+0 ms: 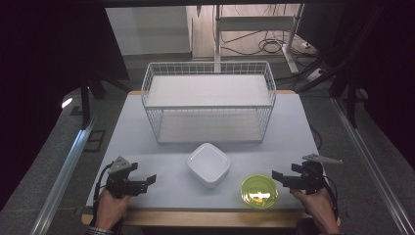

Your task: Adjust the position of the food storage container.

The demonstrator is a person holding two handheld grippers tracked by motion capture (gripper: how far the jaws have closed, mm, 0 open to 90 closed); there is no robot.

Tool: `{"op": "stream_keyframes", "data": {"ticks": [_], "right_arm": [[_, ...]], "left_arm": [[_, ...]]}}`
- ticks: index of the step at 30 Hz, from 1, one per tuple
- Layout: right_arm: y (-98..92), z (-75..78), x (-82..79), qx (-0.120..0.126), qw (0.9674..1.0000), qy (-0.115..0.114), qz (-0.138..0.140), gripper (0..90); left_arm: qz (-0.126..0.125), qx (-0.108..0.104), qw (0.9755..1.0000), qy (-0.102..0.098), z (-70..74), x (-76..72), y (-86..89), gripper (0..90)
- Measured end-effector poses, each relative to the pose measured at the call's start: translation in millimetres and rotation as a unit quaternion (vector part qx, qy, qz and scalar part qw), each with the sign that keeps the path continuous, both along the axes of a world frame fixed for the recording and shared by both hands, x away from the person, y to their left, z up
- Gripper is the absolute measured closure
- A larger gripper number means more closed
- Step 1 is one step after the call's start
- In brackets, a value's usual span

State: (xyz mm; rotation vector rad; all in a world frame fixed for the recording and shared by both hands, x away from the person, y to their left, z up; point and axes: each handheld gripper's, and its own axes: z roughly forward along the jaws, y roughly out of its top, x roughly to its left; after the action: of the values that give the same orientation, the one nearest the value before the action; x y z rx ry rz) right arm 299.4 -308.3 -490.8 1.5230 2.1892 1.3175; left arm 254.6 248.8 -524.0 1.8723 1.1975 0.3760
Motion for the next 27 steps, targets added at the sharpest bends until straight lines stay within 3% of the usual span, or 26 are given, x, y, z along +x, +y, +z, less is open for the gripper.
{"op": "stream_keyframes", "data": {"ticks": [2,5,6,9,10,14,19,20,27], "right_arm": [[1.3,-0.4,-0.2,0.004,0.9999,0.007,0.008,2.8],[6.5,0.4,-1.0,-0.023,0.9997,0.002,0.011,7.5],[7.9,0.4,-1.3,-0.027,0.9996,0.003,0.009,9.5],[9.0,-0.4,-1.2,-0.03,0.9995,0.003,0.009,11.5],[8.9,0.0,-1.0,-0.033,0.9994,0.001,0.008,13.9],[8.4,2.3,-2.0,-0.032,0.9994,-0.005,0.009,17.9],[9.0,8.0,-4.5,-0.026,0.9995,-0.019,0.007,21.6],[9.7,12.1,-6.8,-0.029,0.9991,-0.032,0.006,23.5],[16.0,24.6,-15.8,-0.045,0.9964,-0.065,0.032,33.7]], "left_arm": [[-0.005,-0.008,1.0,-0.001,-0.5,0.1,0.3,6.7],[-0.008,-0.011,0.9999,-0.008,-0.7,0.0,0.7,6.5],[-0.007,-0.013,0.9997,-0.021,-1.1,-0.3,1.0,5.6],[-0.005,-0.021,0.9993,-0.029,-1.5,-0.2,1.2,3.6],[-0.007,-0.034,0.9989,-0.033,-1.9,0.0,1.9,3.2],[-0.01,-0.04,0.9988,-0.028,-3.5,0.9,2.7,3.1],[-0.013,-0.028,0.9991,-0.03,-4.4,1.0,2.5,3.7],[-0.013,-0.024,0.9992,-0.028,-4.5,0.9,2.0,3.9],[-0.023,-0.004,0.9993,-0.029,-6.7,1.7,-1.6,4.3]]}}
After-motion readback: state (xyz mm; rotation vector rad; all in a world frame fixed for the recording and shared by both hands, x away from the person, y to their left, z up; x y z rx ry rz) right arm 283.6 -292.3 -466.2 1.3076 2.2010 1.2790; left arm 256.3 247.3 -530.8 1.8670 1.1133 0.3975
